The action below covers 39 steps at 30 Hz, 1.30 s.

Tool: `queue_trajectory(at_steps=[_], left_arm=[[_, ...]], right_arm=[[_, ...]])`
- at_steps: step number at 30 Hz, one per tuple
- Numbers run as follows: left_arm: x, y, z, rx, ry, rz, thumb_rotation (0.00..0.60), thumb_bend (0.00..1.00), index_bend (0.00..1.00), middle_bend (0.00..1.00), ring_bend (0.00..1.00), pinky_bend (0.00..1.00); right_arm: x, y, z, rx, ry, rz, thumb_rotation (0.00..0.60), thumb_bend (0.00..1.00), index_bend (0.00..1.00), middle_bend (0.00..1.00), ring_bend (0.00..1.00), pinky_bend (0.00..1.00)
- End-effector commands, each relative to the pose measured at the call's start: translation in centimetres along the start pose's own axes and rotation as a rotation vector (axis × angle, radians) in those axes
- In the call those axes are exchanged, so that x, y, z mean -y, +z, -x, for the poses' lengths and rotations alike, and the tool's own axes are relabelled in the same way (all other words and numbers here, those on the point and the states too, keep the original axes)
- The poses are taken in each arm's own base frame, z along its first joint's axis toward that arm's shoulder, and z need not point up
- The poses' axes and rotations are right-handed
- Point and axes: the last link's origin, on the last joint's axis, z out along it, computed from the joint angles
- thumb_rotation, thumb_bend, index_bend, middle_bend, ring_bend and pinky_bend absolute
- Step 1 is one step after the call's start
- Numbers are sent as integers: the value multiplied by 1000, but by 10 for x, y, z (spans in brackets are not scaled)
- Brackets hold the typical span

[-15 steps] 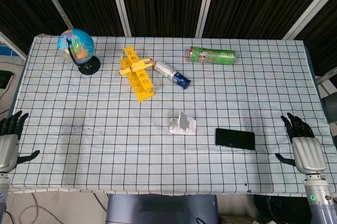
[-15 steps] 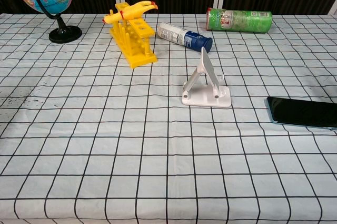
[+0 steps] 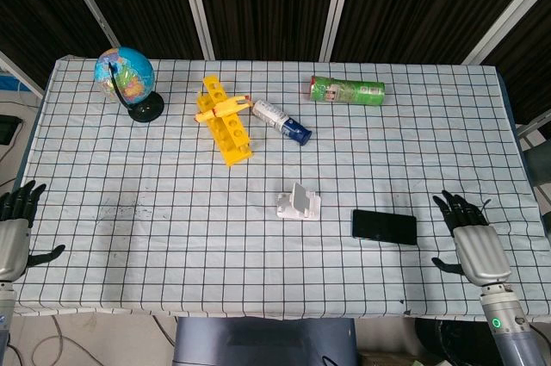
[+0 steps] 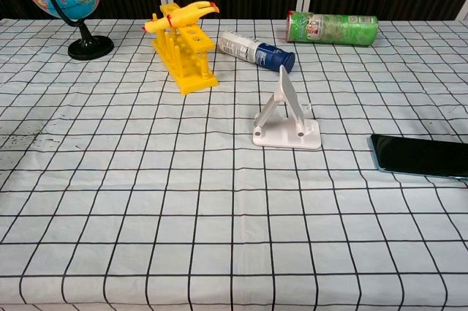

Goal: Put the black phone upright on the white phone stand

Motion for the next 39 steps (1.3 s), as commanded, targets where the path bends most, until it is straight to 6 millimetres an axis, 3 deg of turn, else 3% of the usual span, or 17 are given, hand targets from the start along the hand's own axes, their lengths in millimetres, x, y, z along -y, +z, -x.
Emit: queue_trajectory(at_steps=[1,11,23,39], left_arm=[[0,0,0,0,-1,-1,600,0,0,0,0,0],[-1,1,0,6,-8,1,600,0,0,0,0,0],[-1,2,1,10,-11,2,600,0,0,0,0,0],[0,1,0,12,-14,-5,600,0,0,0,0,0]], right_arm=[[14,7,3,52,19,-14,600,81,2,7,0,141],[51,35,31,132,16,-55,600,132,124,99,36,141],[59,59,48,162,21,7,600,199,330,238,79,140],[65,75,63,198,45,73,600,199,295,255,79,141]])
